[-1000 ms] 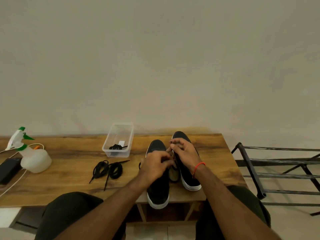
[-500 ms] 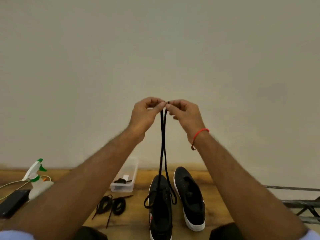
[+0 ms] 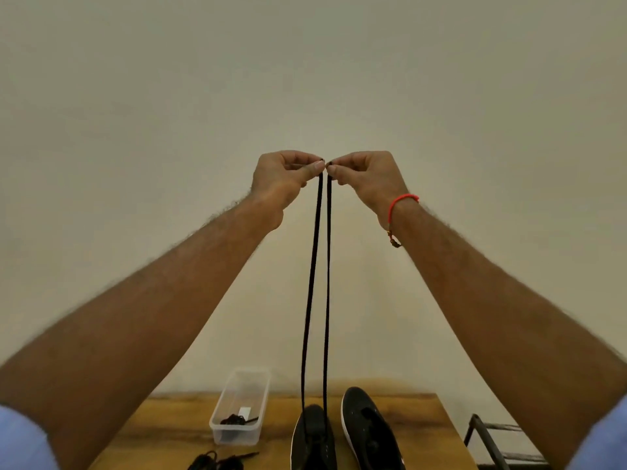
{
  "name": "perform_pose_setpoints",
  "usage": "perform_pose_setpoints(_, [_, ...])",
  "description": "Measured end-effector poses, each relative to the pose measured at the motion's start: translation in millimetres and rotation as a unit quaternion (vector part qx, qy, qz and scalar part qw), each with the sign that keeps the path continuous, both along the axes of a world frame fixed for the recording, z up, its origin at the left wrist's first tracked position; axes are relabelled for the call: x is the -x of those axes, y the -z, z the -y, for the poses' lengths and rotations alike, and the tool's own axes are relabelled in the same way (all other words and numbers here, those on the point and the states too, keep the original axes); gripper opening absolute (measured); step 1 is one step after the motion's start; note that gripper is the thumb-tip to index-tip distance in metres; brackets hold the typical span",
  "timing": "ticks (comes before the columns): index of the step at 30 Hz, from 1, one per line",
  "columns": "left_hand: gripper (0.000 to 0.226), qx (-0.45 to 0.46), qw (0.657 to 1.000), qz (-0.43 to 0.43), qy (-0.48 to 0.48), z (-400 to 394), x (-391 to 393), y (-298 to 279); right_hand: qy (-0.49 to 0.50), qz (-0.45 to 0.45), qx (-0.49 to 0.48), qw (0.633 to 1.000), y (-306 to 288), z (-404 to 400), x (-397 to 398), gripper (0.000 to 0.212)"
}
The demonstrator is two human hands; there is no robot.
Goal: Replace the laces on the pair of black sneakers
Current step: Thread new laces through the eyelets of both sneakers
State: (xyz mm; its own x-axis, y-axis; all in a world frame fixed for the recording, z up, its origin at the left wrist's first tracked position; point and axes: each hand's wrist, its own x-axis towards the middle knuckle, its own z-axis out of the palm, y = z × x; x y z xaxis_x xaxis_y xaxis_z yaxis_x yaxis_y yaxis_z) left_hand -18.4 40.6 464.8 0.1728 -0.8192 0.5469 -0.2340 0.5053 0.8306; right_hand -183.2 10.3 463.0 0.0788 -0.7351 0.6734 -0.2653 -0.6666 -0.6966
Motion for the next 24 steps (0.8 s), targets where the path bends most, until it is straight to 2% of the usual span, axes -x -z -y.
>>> perform_pose_setpoints(13, [0.014,0.038,0.997,0.058,-0.038,3.5,1.7,-15.6,0.009,-0.032,0.041,0.999,-17.1,-3.0,4.5,0.012])
perform_pose_setpoints(24, [0.012,0.052,0.992,0.097,-0.06,3.9,2.7,-23.1,0.012,-0.03,0.039,0.999,-21.6,1.3,5.7,0.013])
